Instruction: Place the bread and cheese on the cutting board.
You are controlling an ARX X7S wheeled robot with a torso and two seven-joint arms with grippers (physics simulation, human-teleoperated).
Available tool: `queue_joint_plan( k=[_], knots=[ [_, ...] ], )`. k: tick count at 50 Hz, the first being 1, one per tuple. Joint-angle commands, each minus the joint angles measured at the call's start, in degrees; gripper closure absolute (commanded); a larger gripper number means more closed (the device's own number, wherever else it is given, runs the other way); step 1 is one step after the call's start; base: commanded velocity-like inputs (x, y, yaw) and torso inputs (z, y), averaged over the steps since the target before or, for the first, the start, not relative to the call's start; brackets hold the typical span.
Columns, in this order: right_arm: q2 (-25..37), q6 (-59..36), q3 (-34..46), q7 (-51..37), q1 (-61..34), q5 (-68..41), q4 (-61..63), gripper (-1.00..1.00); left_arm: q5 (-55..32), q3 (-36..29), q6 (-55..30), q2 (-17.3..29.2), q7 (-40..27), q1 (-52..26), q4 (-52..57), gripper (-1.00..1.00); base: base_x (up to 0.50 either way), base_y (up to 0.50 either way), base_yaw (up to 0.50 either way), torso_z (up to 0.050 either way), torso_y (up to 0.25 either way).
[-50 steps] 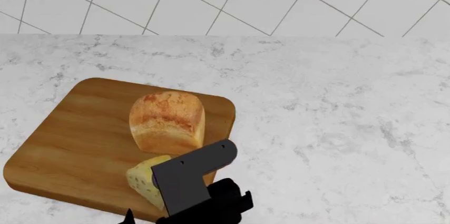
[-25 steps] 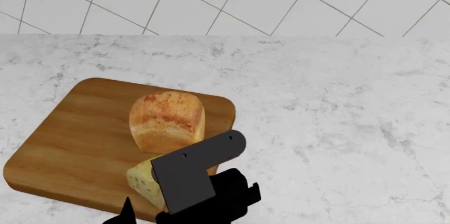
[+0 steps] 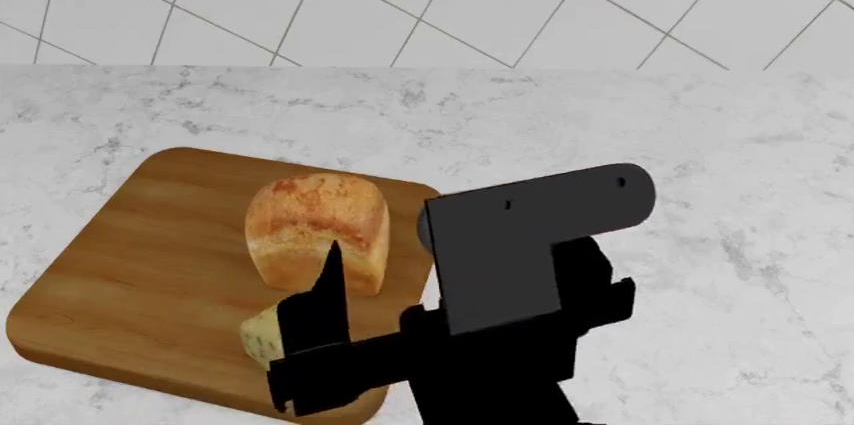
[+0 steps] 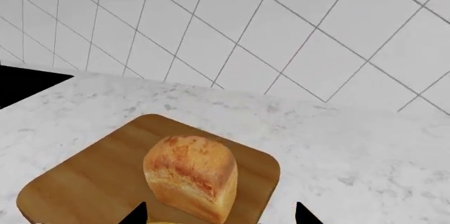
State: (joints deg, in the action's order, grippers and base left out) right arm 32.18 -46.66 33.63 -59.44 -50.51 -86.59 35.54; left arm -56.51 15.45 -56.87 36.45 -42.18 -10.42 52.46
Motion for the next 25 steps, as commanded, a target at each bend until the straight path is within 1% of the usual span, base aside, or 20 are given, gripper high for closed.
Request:
queue_joint_plan(
  k=[1, 7, 12, 13, 16, 20, 25],
  knots=[
    [6.3, 0.9, -5.5, -4.3, -2.7, -4.8, 2.6, -1.0, 0.6, -0.8, 0.5, 0.2, 0.1, 0.3, -0.1, -1.0, 0.0, 0.0, 0.0, 0.0, 0.0],
    [10.6, 1.7, -8.7, -7.1, -4.0, -9.0, 3.8, -1.0, 1.4, -1.4, 1.1, 0.4, 0.6, 0.8, -0.4, -1.0, 0.0, 0.0, 0.0, 0.0, 0.0],
    [16.9, 3.6, -12.9, -6.9, -0.3, -10.0, 5.9, -1.0, 1.8, -2.2, 1.2, 0.4, 0.8, 0.7, -0.6, -1.0, 0.0, 0.0, 0.0, 0.0, 0.0],
    [17.2, 3.5, -12.8, -7.2, -0.1, -10.4, 6.2, -1.0, 1.7, -2.3, 1.1, 0.4, 0.7, 0.7, -0.6, -1.0, 0.0, 0.0, 0.0, 0.0, 0.0],
    [19.0, 4.8, -13.8, -5.8, 4.9, -8.5, 7.6, -1.0, 2.1, -2.9, 1.2, 0.5, 1.0, 0.6, -0.7, -1.0, 0.0, 0.0, 0.0, 0.0, 0.0],
    [19.3, 5.5, -14.4, -5.7, 5.4, -8.6, 7.4, -1.0, 3.9, -4.5, 2.0, 0.5, 1.8, 1.0, -1.2, -1.0, 0.0, 0.0, 0.0, 0.0, 0.0],
    [20.8, 6.2, -15.5, -4.8, 6.9, -8.2, 7.6, -1.0, 4.1, -5.1, 2.0, 0.9, 1.9, 1.2, -0.9, -1.0, 0.0, 0.0, 0.0, 0.0, 0.0]
  ],
)
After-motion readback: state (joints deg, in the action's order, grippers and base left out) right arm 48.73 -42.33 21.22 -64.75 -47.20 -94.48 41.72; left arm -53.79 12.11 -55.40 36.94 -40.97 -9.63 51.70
